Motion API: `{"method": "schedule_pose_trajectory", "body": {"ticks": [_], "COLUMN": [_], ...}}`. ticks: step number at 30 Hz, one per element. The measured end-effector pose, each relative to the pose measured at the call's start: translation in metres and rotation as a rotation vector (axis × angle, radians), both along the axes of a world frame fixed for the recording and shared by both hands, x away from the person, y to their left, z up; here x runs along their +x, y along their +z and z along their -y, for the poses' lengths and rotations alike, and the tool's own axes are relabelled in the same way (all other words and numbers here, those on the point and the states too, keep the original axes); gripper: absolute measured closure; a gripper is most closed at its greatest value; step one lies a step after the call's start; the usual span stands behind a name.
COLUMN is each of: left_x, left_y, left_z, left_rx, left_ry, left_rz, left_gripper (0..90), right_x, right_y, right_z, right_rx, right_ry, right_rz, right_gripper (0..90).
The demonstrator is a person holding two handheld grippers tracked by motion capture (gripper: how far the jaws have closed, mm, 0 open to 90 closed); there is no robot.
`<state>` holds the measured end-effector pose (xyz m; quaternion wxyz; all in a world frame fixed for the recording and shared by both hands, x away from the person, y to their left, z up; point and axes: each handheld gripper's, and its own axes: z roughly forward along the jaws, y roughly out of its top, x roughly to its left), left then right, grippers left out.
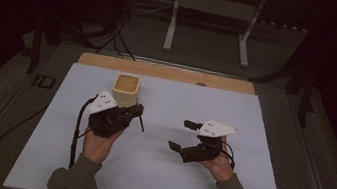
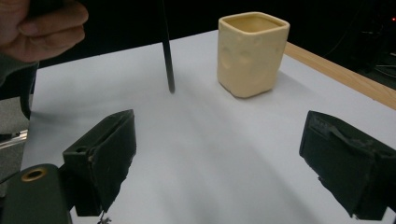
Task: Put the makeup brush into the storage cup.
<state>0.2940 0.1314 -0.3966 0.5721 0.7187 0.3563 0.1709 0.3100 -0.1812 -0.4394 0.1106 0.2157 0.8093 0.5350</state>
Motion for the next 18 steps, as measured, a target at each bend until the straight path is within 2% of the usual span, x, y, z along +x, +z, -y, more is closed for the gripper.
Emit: {"method": "schedule_pose_trajectory", "body": {"ticks": [6, 18], "left_x": [0.001, 0.002], "left_y": [0.003, 0.007], "left_z": [-0.004, -0.012], "left_rx": [-0.001, 0.001], "left_ry": [0.013, 0.037], "left_rz": [0.006, 0.022], "left_gripper": [85.8, 85.8], "right_x": [-0.006, -0.023], "right_y": [-0.004, -0.009], "right_z": [0.013, 0.044], "right_rx": [-0.011, -0.001], "right_ry": [-0.025, -0.081], "right_rz": [0.001, 0.001], "right_gripper": [10.9, 10.9]}}
